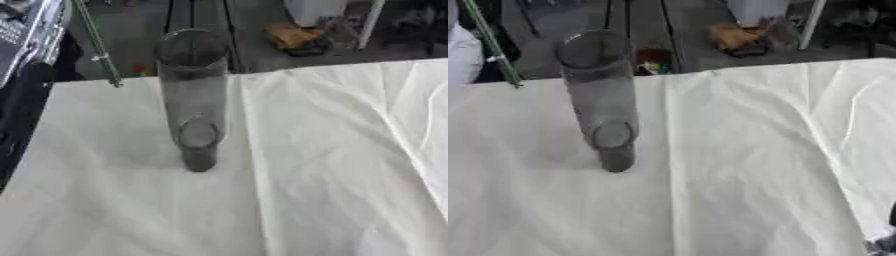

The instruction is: Arrange flowers into the vase.

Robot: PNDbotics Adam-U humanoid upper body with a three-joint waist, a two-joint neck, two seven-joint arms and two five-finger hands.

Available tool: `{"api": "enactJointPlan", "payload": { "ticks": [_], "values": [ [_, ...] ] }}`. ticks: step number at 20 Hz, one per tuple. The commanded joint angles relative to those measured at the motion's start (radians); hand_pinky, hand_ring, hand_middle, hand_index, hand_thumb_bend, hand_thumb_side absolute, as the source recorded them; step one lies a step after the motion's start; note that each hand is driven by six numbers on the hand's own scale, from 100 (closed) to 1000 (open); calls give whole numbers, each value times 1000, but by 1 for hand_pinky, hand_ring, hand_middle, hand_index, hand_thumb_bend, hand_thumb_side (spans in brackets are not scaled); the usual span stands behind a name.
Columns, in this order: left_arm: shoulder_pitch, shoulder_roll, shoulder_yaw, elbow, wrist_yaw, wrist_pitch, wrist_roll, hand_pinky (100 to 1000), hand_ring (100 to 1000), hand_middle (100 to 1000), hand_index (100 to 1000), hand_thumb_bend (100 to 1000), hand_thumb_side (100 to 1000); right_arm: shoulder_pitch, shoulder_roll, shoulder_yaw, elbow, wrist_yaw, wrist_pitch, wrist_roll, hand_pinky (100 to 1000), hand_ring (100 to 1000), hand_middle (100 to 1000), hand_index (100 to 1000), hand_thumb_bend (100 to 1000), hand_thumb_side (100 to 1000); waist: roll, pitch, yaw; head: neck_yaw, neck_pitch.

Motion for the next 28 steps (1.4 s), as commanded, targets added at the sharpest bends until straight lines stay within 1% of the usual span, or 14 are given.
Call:
{"api": "enactJointPlan", "payload": {
  "ticks": [1,7,13,16,24,28],
  "values": [
    [-39,10,16,-16,-12,-34,13,100,100,100,100,100,490,-1,-24,1,-16,-7,-11,-6,726,765,569,839,100,984,0,-28,-2,5,6],
    [-64,15,20,-17,-21,-61,30,100,100,100,100,100,474,6,-29,5,-16,-7,-8,-1,726,766,567,840,100,985,6,-32,-4,5,8],
    [-87,24,28,1,-25,-59,50,100,100,100,100,100,471,13,-33,7,-16,-7,-3,3,727,766,566,840,100,986,12,-39,-7,5,14],
    [-100,12,36,12,2,-58,65,100,100,100,100,100,480,15,-33,10,-16,-9,-2,6,727,767,565,840,100,986,15,-42,-12,8,17],
    [-117,-6,43,9,19,-97,90,100,100,100,100,100,472,16,-32,14,-16,-21,0,15,728,768,563,841,100,988,22,-41,-29,20,18],
    [-127,-15,45,10,23,-122,98,100,100,100,100,100,469,16,-32,15,-16,-24,1,19,729,769,561,842,100,989,30,-38,-36,29,12]
  ]
}}
